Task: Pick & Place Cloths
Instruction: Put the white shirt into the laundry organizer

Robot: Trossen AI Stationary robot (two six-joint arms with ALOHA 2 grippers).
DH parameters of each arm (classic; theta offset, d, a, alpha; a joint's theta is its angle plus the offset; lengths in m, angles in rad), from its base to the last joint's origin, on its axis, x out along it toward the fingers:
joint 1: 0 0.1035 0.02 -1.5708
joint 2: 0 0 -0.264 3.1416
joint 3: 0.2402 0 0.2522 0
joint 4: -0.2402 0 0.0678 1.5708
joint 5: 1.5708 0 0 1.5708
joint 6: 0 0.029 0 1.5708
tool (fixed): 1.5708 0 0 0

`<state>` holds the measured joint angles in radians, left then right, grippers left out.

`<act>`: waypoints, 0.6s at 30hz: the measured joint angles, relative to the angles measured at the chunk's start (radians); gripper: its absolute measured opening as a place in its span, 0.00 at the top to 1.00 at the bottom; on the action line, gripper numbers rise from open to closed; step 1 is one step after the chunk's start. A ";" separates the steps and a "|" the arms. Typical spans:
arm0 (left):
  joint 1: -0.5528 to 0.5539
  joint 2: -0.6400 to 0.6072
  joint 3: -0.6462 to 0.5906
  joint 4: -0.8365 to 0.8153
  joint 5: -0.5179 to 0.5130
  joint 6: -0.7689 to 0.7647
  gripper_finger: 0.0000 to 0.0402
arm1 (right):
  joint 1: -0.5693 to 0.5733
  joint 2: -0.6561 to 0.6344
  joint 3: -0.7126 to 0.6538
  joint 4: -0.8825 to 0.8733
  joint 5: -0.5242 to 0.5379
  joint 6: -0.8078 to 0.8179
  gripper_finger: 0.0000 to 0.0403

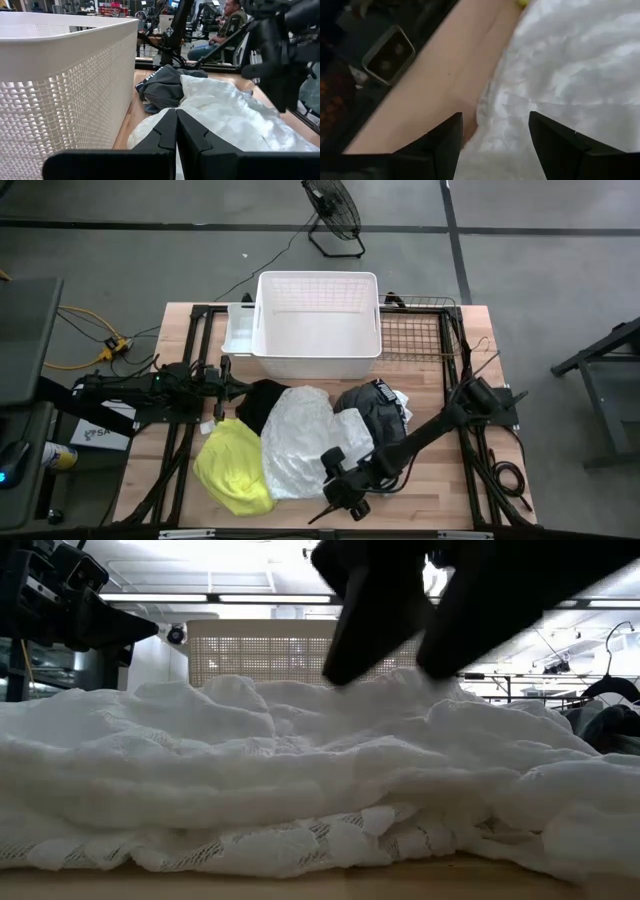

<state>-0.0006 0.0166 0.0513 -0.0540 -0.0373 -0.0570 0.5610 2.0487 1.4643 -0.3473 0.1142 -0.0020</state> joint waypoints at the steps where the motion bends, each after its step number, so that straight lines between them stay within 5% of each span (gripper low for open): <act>1: 0.000 0.000 0.000 0.000 0.000 0.000 1.00 | -0.003 0.008 0.000 0.005 0.005 -0.003 0.46; 18: 0.000 0.000 0.000 0.000 0.000 0.000 1.00 | -0.034 0.102 0.001 -0.012 0.020 -0.127 0.46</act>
<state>-0.0004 0.0165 0.0512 -0.0538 -0.0372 -0.0570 0.5273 2.1505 1.4651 -0.3589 0.1338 -0.1288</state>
